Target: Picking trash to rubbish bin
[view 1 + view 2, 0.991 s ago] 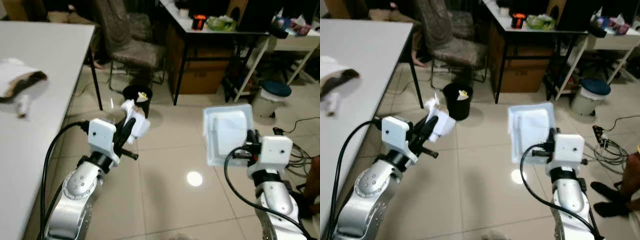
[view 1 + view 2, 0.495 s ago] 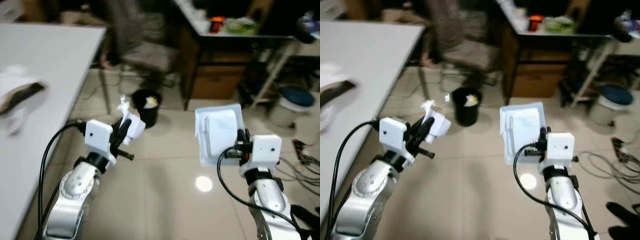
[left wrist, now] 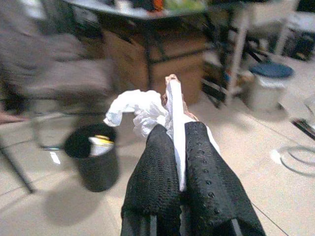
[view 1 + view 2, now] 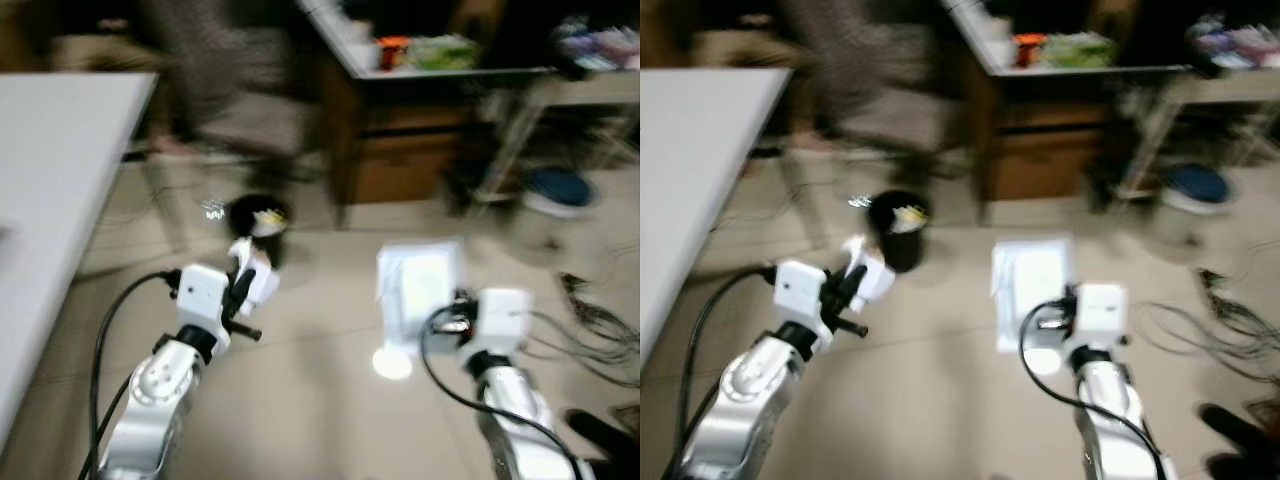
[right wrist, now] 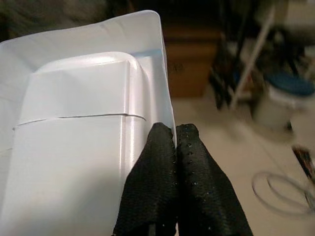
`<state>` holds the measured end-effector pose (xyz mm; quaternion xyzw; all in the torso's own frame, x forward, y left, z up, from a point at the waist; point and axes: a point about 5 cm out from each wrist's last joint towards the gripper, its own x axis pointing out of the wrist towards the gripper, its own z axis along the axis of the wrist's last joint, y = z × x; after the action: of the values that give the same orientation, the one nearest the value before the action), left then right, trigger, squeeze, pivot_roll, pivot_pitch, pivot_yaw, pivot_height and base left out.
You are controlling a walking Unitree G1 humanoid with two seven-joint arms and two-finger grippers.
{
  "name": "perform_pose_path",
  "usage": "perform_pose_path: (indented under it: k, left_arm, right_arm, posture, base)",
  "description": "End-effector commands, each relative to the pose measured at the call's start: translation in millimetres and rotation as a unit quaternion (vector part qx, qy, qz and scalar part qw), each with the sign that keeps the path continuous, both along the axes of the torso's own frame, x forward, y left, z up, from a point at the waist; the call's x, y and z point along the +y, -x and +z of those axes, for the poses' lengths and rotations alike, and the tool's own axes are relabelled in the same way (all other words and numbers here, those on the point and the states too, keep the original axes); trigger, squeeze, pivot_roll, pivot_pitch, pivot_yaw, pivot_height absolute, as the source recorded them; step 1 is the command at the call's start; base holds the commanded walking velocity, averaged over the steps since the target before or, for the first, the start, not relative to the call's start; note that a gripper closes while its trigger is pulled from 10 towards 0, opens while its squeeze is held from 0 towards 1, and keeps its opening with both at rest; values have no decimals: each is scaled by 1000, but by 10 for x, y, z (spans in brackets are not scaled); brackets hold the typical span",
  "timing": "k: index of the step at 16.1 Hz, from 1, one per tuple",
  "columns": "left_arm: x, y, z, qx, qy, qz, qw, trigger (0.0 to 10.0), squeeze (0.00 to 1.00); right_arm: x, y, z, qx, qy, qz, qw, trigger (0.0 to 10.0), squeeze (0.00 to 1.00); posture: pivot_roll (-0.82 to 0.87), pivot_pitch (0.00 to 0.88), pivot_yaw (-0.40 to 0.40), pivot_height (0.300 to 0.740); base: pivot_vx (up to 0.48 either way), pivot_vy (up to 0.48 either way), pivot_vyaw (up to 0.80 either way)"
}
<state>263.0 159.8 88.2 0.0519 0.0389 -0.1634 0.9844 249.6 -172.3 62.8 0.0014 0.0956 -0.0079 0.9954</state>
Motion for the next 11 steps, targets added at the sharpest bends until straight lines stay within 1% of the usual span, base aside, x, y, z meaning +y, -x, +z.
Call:
perform_pose_path:
  k: [1,2,3,4,5,6,7,9,11]
  left_arm:
    - [-69,-5,-131,15,-9,-12,1000,10000,0]
    - [-49,-12,-249,33,-17,-8,999,10000,0]
    - [-39,-12,-296,40,-21,-5,999,10000,0]
    - [-4,-5,-413,58,-20,9,998,10000,0]
    - [27,2,-501,71,-9,24,997,10000,0]
    - [41,6,-542,73,-9,29,997,10000,0]
    - [63,3,-571,75,0,42,996,10000,0]
    - [90,-10,-614,74,-2,49,996,10000,0]
    - [78,-29,-615,68,1,46,997,10000,0]
  right_arm:
    - [-23,-33,-80,7,-10,7,1000,10000,0]
    - [1,-61,-155,19,-17,13,1000,10000,0]
    - [4,-70,-183,23,-19,13,999,10000,0]
    - [-10,-79,-298,45,-12,9,999,10000,0]
    - [-26,-90,-396,60,-13,5,998,10000,0]
    - [-38,-104,-444,60,-6,4,998,10000,0]
    - [-47,-119,-480,62,-2,7,998,10000,0]
    - [-67,-147,-504,61,-8,1,998,10000,0]
    - [-37,-171,-496,52,13,28,998,10000,0]
  posture:
    - [-70,65,-46,740]
    - [-71,62,-49,740]
    - [-71,62,-49,740]
    - [-69,59,-49,740]
    - [-71,59,-51,740]
    - [-70,60,-53,740]
    - [-66,61,-56,740]
    - [-65,63,-60,740]
    - [-69,61,-58,740]
  base:
    - [480,0,0]
    - [480,0,0]
    - [480,0,0]
    - [480,0,0]
    - [480,0,0]
    - [480,0,0]
    - [480,0,0]
    - [480,0,0]
    - [480,0,0]
